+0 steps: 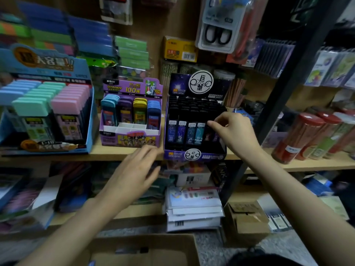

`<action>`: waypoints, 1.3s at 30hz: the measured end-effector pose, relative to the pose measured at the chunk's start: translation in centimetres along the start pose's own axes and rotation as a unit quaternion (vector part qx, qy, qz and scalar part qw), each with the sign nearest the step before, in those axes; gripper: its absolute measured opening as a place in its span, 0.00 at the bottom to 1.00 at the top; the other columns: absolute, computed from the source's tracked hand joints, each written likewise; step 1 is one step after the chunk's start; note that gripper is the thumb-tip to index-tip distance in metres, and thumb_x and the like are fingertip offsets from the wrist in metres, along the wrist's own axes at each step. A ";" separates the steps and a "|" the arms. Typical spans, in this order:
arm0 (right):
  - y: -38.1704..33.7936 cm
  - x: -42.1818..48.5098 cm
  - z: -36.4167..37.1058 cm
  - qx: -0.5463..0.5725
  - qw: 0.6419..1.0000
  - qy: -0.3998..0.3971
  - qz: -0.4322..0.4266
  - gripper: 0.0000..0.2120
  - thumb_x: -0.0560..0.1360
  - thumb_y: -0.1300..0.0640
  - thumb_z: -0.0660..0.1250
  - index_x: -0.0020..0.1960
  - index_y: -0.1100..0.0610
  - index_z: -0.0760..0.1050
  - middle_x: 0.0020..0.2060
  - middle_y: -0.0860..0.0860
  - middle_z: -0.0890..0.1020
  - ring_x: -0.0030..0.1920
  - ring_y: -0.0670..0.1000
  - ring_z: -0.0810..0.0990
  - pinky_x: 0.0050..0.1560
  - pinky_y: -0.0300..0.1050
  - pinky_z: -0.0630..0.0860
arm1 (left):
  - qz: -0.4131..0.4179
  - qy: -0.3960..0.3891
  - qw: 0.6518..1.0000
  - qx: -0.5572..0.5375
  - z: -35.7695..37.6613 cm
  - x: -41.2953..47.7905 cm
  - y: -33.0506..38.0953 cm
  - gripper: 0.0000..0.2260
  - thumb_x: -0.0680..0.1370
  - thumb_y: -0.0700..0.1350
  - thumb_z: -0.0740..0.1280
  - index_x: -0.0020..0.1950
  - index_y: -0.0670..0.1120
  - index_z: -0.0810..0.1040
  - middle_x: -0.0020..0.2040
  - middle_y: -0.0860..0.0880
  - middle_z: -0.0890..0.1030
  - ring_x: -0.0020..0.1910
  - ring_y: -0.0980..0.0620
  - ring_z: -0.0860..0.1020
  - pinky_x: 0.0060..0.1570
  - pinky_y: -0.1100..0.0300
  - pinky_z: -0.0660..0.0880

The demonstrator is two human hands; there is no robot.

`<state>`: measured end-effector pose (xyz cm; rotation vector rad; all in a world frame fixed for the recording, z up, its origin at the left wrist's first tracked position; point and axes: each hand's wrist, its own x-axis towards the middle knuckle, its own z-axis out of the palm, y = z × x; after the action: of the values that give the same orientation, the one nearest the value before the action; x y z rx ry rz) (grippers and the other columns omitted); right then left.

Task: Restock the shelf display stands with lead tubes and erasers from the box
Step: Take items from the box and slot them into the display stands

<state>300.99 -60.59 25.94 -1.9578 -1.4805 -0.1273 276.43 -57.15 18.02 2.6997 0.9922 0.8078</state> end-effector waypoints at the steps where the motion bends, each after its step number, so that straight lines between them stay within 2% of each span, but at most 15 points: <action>1: -0.2 -0.7 -0.4 -0.001 1.000 0.001 -0.012 0.11 0.75 0.48 0.67 0.47 0.55 0.80 0.42 0.51 0.83 0.46 0.53 0.80 0.47 0.50 0.77 | -0.014 -0.016 1.000 -0.001 -0.3 -0.8 -0.4 0.17 0.78 0.47 0.63 0.66 0.49 0.70 0.60 0.54 0.73 0.59 0.55 0.72 0.57 0.59 0.71; 6: -1.2 -6.5 1.0 0.011 0.986 -0.139 -0.089 0.07 0.75 0.52 0.67 0.48 0.55 0.79 0.42 0.49 0.82 0.44 0.48 0.79 0.42 0.40 0.70 | -0.119 -0.182 0.976 0.006 0.1 -5.7 -3.4 0.13 0.79 0.50 0.62 0.62 0.49 0.70 0.57 0.53 0.74 0.54 0.54 0.75 0.50 0.59 0.73; 8: -1.2 -9.4 3.2 0.009 0.972 -0.211 -0.100 0.07 0.75 0.52 0.67 0.49 0.56 0.79 0.42 0.50 0.82 0.44 0.48 0.79 0.44 0.43 0.73 | -0.152 -0.239 0.959 0.005 1.1 -8.5 -4.7 0.11 0.79 0.48 0.63 0.60 0.48 0.71 0.56 0.50 0.75 0.52 0.54 0.74 0.48 0.60 0.71; 10: -0.7 -12.3 6.0 0.012 0.955 -0.284 -0.081 0.08 0.76 0.53 0.67 0.49 0.57 0.79 0.44 0.52 0.83 0.45 0.49 0.80 0.46 0.45 0.75 | -0.197 -0.254 0.947 -0.026 2.6 -11.7 -5.8 0.11 0.78 0.44 0.65 0.59 0.44 0.73 0.56 0.47 0.77 0.53 0.51 0.75 0.51 0.59 0.71; 13: 0.6 -16.7 10.5 0.010 0.928 -0.371 -0.038 0.08 0.76 0.54 0.67 0.50 0.58 0.79 0.47 0.54 0.83 0.43 0.49 0.78 0.41 0.40 0.69 | -0.281 -0.260 0.919 -0.098 5.9 -16.9 -7.0 0.11 0.76 0.38 0.67 0.58 0.37 0.74 0.52 0.42 0.78 0.52 0.46 0.77 0.51 0.58 0.70; 15: 1.9 -19.7 13.6 0.003 0.906 -0.423 -0.009 0.07 0.76 0.56 0.66 0.51 0.59 0.78 0.49 0.55 0.82 0.48 0.52 0.79 0.45 0.41 0.68 | -0.352 -0.262 0.883 -0.166 8.3 -20.4 -7.2 0.05 0.75 0.33 0.66 0.50 0.40 0.74 0.42 0.43 0.76 0.42 0.48 0.74 0.44 0.60 0.72; 17: 3.2 -22.7 16.5 -0.002 0.883 -0.467 0.033 0.08 0.76 0.57 0.66 0.52 0.60 0.78 0.51 0.57 0.82 0.52 0.55 0.79 0.52 0.42 0.71 | -0.407 -0.257 0.849 -0.217 10.7 -23.7 -7.4 0.14 0.75 0.28 0.64 0.39 0.46 0.68 0.35 0.47 0.70 0.34 0.53 0.68 0.33 0.70 0.67; 19: 4.4 -25.8 19.0 0.012 0.867 -0.492 0.080 0.09 0.75 0.59 0.66 0.52 0.63 0.78 0.51 0.58 0.82 0.53 0.56 0.79 0.56 0.44 0.72 | -0.443 -0.271 0.819 -0.243 12.8 -26.9 -7.5 0.16 0.73 0.27 0.65 0.38 0.46 0.66 0.36 0.46 0.70 0.36 0.51 0.69 0.34 0.69 0.67; 21: 5.5 -29.0 21.1 0.018 0.851 -0.509 0.127 0.09 0.76 0.59 0.66 0.52 0.64 0.78 0.51 0.60 0.82 0.54 0.58 0.79 0.54 0.45 0.70 | -0.484 -0.284 0.790 -0.247 14.6 -29.8 -7.5 0.10 0.72 0.30 0.69 0.45 0.40 0.71 0.43 0.40 0.75 0.43 0.46 0.74 0.44 0.62 0.73; 22: 6.0 -30.7 22.0 0.019 0.844 -0.514 0.153 0.10 0.76 0.59 0.66 0.52 0.65 0.77 0.51 0.61 0.81 0.54 0.58 0.79 0.53 0.46 0.70 | -0.502 -0.285 0.779 -0.243 15.5 -31.2 -7.6 0.13 0.71 0.32 0.71 0.52 0.36 0.72 0.50 0.37 0.77 0.48 0.44 0.76 0.50 0.58 0.75; 24: 6.7 -34.0 23.4 0.035 0.824 -0.519 0.224 0.12 0.74 0.58 0.69 0.53 0.64 0.77 0.51 0.60 0.82 0.52 0.57 0.80 0.50 0.47 0.72 | -0.527 -0.283 0.769 -0.226 16.5 -33.4 -7.3 0.24 0.69 0.36 0.75 0.61 0.36 0.70 0.59 0.36 0.74 0.57 0.44 0.75 0.56 0.60 0.71; 27: 6.7 -37.6 25.0 0.103 0.783 -0.516 0.331 0.14 0.70 0.59 0.74 0.53 0.64 0.78 0.50 0.60 0.83 0.47 0.54 0.80 0.48 0.47 0.76 | -0.550 -0.277 0.766 -0.185 17.8 -35.1 -7.1 0.34 0.67 0.41 0.77 0.69 0.40 0.66 0.63 0.37 0.68 0.62 0.40 0.71 0.61 0.60 0.66; 32: 5.8 -40.2 27.7 0.078 0.793 -0.454 0.398 0.24 0.68 0.56 0.75 0.59 0.65 0.73 0.56 0.61 0.78 0.55 0.58 0.78 0.55 0.50 0.74 | -0.545 -0.252 0.767 -0.225 19.9 -34.6 -7.6 0.21 0.69 0.37 0.75 0.58 0.35 0.73 0.59 0.37 0.74 0.58 0.41 0.75 0.59 0.52 0.72; 36: 4.6 -40.7 29.7 0.074 0.793 -0.397 0.456 0.27 0.68 0.52 0.75 0.60 0.65 0.71 0.58 0.62 0.76 0.57 0.60 0.76 0.56 0.52 0.74 | -0.529 -0.273 0.783 -0.181 21.2 -34.7 -7.4 0.20 0.70 0.42 0.75 0.58 0.39 0.73 0.60 0.40 0.71 0.59 0.43 0.72 0.56 0.57 0.69; 39: 4.2 -41.0 30.6 0.049 0.795 -0.370 0.478 0.28 0.67 0.51 0.76 0.59 0.65 0.70 0.58 0.63 0.76 0.59 0.61 0.75 0.58 0.53 0.73 | -0.459 -0.332 0.814 -0.130 22.0 -34.9 -7.4 0.24 0.69 0.46 0.75 0.61 0.43 0.70 0.62 0.41 0.68 0.61 0.43 0.70 0.60 0.53 0.69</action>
<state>280.89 -77.58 -18.11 -2.5460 -0.6420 1.2495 261.96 -72.91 -18.03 1.6618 1.5641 -0.1801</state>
